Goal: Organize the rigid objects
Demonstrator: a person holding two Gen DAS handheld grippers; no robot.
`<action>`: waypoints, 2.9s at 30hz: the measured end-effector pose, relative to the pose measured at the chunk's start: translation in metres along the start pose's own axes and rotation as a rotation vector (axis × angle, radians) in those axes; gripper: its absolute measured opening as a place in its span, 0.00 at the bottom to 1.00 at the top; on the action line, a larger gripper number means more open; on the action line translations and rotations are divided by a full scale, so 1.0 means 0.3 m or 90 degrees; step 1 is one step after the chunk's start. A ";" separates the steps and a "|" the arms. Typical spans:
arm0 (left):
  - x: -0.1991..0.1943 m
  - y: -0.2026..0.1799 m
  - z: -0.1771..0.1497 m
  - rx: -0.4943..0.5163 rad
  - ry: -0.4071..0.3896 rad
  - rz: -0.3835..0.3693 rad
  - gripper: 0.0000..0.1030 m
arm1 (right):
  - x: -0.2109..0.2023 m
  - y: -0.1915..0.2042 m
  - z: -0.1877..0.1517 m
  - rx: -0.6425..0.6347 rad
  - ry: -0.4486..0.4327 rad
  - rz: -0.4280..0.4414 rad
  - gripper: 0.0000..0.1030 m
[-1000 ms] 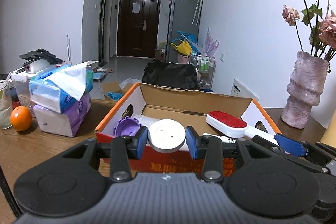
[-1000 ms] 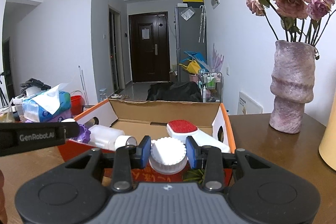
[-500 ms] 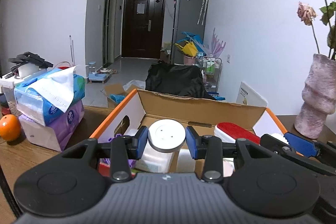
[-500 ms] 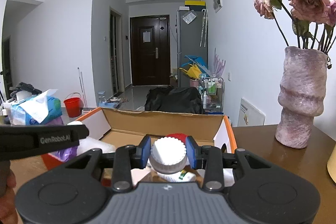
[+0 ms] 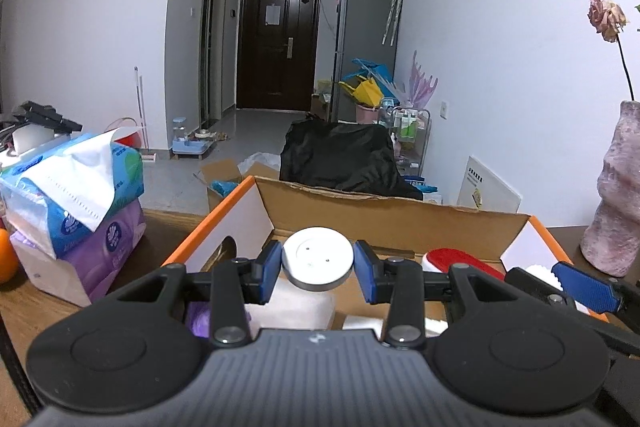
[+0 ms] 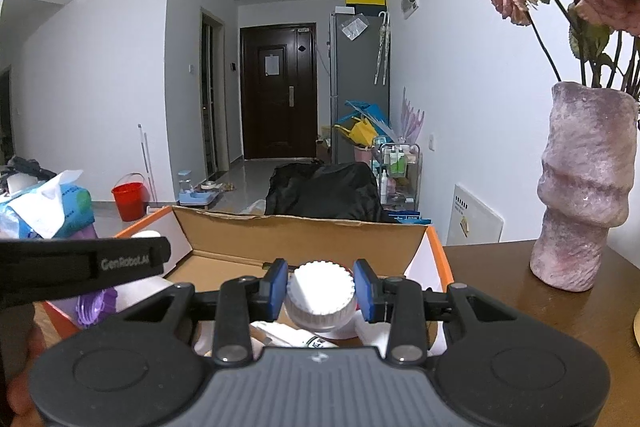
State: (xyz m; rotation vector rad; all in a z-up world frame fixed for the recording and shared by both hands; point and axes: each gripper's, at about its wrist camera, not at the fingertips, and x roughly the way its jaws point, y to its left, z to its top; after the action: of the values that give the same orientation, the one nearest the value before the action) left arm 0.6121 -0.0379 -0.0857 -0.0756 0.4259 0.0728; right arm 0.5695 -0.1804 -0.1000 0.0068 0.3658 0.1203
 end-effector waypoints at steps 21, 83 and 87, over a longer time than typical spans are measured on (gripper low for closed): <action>0.025 0.023 0.028 0.013 -0.008 0.005 0.87 | 0.056 -0.021 0.012 0.011 0.015 -0.034 0.76; -0.919 0.262 -0.225 0.019 -0.021 0.002 1.00 | -0.886 -0.010 -0.138 0.001 -0.047 -0.015 1.00; -1.043 0.265 -0.288 0.021 -0.025 -0.003 1.00 | -0.998 0.003 -0.188 -0.011 -0.040 -0.017 1.00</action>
State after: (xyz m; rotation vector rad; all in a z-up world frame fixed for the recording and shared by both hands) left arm 0.2855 0.0165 -0.0388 -0.0425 0.3870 0.0621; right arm 0.2719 -0.2158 -0.0458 -0.0119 0.3020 0.0964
